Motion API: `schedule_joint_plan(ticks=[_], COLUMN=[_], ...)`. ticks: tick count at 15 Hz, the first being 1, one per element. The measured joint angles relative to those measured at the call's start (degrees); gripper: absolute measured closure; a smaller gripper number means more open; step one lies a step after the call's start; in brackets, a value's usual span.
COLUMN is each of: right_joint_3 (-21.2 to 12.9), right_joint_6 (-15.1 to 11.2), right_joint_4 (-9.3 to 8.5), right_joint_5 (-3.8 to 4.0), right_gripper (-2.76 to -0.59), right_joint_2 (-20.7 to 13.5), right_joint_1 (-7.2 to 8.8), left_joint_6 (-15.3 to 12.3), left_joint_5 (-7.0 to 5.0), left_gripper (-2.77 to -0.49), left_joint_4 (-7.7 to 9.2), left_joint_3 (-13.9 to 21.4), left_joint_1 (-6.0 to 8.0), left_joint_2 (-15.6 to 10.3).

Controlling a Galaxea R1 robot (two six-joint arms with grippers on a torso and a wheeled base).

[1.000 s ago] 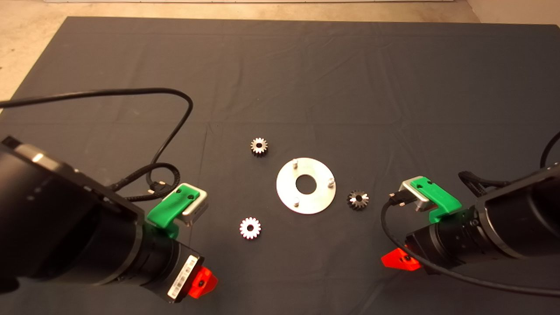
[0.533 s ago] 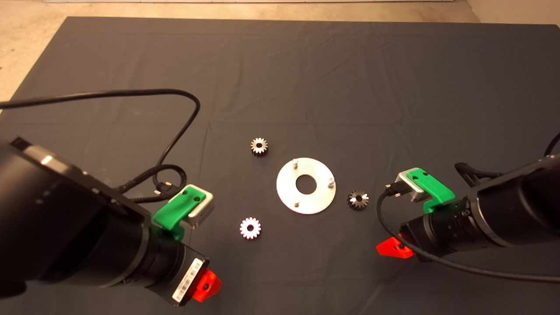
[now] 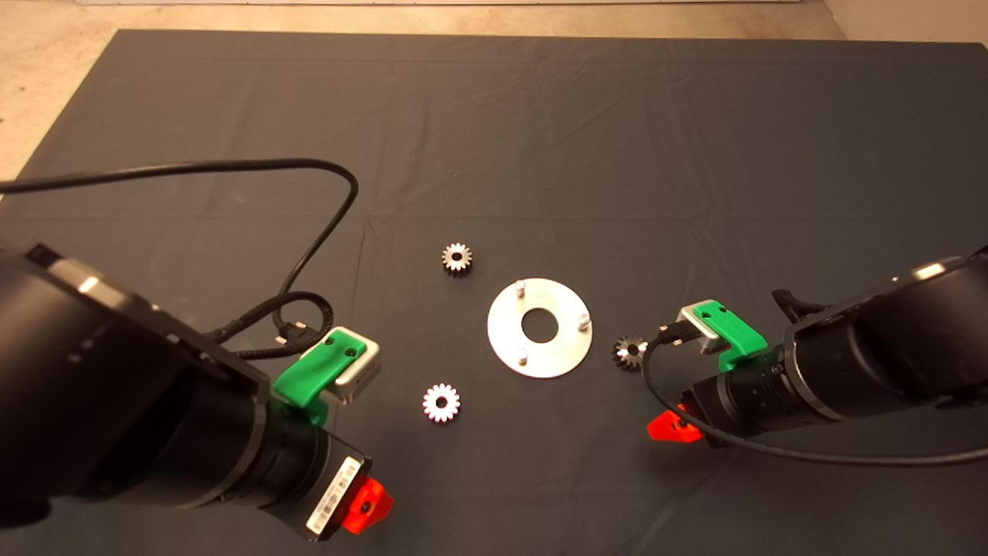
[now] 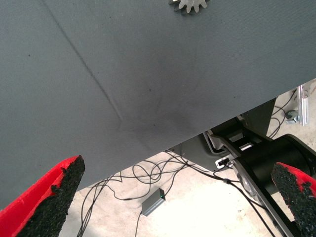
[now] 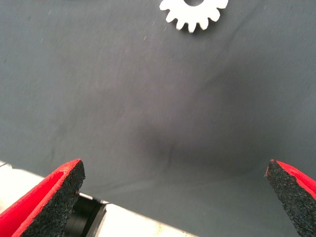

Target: Install three planetary gears onto the carrier pins

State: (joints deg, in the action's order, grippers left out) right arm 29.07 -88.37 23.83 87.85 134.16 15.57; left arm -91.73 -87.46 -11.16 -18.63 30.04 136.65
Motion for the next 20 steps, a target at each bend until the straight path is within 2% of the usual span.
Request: schedule_joint_plan(ticks=[4, 9, 14, 20], right_joint_3=[2.3, 4.5, 5.5, 5.7], right_joint_6=[2.4, 4.1, 4.5, 4.6], right_joint_4=[0.81, 1.71, 2.76, 5.16], right_joint_5=[0.02, -0.02, -0.02, -0.02], right_gripper=[-2.75, -2.75, -2.75, -2.75], right_joint_2=[0.1, 1.4, 2.0, 2.1], right_joint_1=[-0.16, -0.11, 0.02, -0.01], left_joint_6=[0.0, 0.0, 0.0, 0.0], left_joint_5=[0.0, 0.02, 0.02, 0.0], left_gripper=[-2.76, -2.76, -2.76, -2.76], left_joint_4=[-0.02, -0.02, -0.02, -0.02], left_joint_3=[0.0, 0.0, 0.0, 0.0], left_joint_1=[0.0, 0.0, 0.0, 0.0], left_joint_2=[0.0, 0.0, 0.0, 0.0])
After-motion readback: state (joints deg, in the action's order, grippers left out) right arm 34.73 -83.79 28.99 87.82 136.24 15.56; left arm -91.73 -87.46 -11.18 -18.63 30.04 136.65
